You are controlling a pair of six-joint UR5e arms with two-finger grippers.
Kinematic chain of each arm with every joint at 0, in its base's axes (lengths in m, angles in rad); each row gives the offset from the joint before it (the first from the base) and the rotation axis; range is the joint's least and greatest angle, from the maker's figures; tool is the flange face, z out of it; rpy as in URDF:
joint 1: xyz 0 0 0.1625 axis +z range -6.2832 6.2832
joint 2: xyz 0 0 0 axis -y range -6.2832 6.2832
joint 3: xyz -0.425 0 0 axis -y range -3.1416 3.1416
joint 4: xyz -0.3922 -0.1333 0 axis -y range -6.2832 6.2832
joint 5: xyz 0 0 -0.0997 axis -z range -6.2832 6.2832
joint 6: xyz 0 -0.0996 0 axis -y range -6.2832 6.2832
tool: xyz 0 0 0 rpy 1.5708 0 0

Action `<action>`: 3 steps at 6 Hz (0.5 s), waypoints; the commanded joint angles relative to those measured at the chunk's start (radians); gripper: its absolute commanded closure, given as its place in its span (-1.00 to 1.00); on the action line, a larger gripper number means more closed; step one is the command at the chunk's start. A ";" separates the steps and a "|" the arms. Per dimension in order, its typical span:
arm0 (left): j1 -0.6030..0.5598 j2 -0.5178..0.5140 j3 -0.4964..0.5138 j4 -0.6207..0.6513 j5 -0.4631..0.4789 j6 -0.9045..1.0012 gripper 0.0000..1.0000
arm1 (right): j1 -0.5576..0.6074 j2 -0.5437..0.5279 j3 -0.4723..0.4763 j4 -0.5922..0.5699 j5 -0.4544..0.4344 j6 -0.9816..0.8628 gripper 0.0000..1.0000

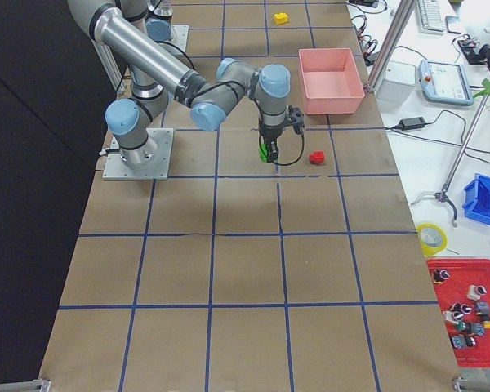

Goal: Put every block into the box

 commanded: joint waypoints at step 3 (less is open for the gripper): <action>-0.261 -0.318 0.347 0.014 -0.006 -0.350 0.89 | 0.227 0.124 -0.181 -0.065 0.209 0.009 0.86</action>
